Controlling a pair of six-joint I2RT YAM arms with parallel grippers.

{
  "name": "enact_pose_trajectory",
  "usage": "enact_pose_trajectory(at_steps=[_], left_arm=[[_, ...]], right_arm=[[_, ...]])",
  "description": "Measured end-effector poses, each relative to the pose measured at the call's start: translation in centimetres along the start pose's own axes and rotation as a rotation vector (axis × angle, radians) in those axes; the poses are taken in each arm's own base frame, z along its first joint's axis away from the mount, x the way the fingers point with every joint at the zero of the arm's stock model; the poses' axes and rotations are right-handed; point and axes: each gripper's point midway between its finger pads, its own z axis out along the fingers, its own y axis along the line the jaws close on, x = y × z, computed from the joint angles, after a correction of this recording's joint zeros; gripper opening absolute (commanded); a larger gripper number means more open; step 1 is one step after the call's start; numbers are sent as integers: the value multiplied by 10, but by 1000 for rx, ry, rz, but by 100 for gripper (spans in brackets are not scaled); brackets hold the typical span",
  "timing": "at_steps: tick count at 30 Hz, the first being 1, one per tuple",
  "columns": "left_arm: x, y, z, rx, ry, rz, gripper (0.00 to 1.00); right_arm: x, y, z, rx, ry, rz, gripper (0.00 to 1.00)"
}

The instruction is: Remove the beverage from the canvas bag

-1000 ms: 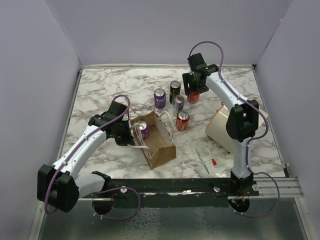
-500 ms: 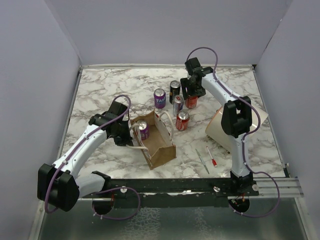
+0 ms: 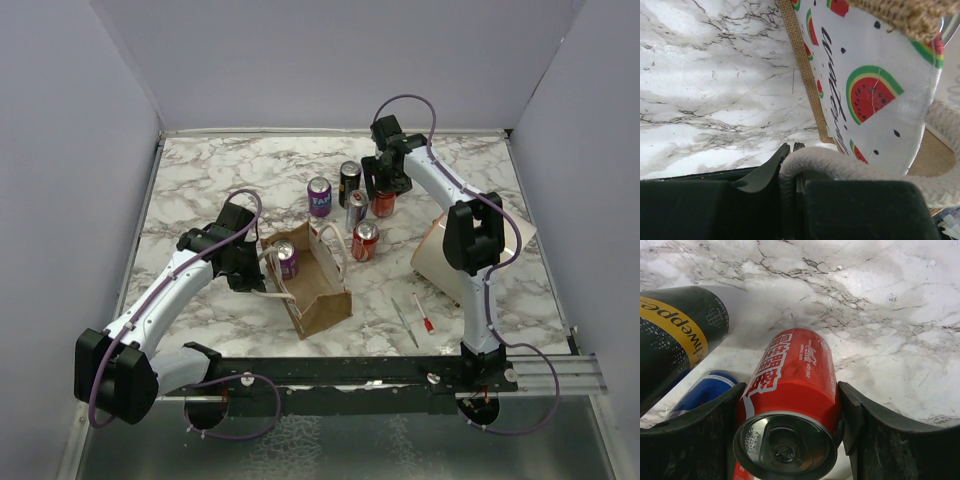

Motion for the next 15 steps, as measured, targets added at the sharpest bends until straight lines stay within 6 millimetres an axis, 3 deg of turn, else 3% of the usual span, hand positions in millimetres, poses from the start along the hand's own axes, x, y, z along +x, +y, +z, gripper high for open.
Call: enact_pose_trajectory(at_steps=[11, 15], left_arm=[[0, 1, 0, -2, -3, 12, 0], [-1, 0, -2, 5, -12, 14, 0]], right_arm=[[-1, -1, -2, 3, -4, -11, 73], [-6, -2, -18, -2, -33, -14, 74]])
